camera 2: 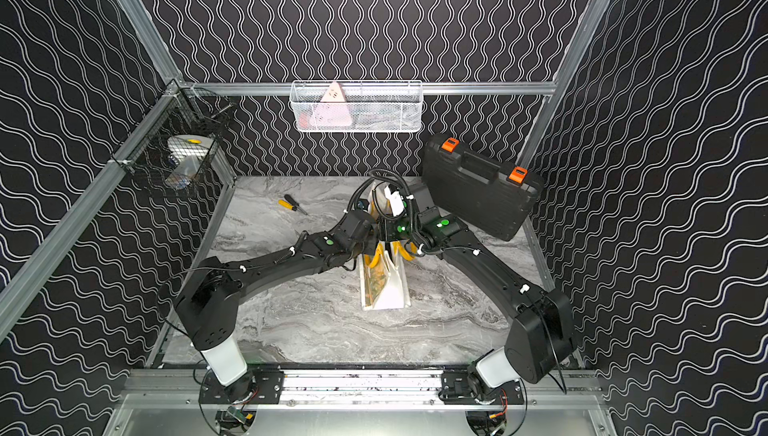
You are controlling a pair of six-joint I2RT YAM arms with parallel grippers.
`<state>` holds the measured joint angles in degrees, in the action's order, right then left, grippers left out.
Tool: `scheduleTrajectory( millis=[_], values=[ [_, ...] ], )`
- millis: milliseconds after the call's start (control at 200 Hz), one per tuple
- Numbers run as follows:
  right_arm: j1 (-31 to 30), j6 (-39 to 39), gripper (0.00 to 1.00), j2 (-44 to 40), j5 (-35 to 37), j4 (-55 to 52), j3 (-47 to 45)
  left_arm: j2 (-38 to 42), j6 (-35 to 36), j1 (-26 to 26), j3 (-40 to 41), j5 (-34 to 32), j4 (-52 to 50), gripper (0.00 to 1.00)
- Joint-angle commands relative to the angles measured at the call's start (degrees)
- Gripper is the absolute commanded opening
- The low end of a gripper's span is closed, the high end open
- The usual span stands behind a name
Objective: Place the art knife into the pouch
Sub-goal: Close the pouch at the center of the board.
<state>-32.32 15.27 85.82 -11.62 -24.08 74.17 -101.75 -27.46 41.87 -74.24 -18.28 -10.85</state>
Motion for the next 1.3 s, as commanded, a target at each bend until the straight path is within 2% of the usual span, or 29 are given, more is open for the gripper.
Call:
scheduleTrajectory(
  millis=[0, 105, 225, 565, 906, 1041, 1151, 1296],
  values=[
    [-0.3, -0.53, 0.5, -0.11, 1.15, -1.01, -0.18, -0.25, -0.55, 0.15, -0.69, 0.0, 0.83, 0.82],
    [-0.29, -0.41, 0.43, 0.02, 1.07, -0.94, -0.06, -0.44, -0.49, 0.33, -0.95, -0.02, 0.77, 0.82],
    [-0.3, -0.41, 0.29, 0.42, 1.5, -1.67, 0.39, -0.58, -0.35, 0.46, -1.02, -0.35, 0.57, 0.82],
    [-0.3, -1.37, 0.0, 0.84, 5.72, -4.48, 1.63, 1.66, 1.46, 0.41, -0.6, -2.72, -2.06, 0.82],
    [-0.34, -1.8, 0.0, 1.69, 6.39, -4.72, 3.32, 10.46, 5.15, -2.31, 0.5, -7.16, -8.66, 0.85],
    [-0.29, -1.82, 0.0, 1.85, 6.17, -4.21, 4.24, 16.85, 5.59, -4.81, 5.41, -9.61, -9.8, 0.86],
    [-0.29, -1.81, 0.0, 2.15, 5.82, -3.79, 4.68, 21.83, 6.26, -6.19, 10.89, -14.42, -9.43, 0.87],
    [-0.29, -1.39, 0.0, 2.46, 4.9, -3.17, 4.59, 24.38, 6.22, -8.58, 15.81, -18.17, -9.48, 0.87]
  ],
)
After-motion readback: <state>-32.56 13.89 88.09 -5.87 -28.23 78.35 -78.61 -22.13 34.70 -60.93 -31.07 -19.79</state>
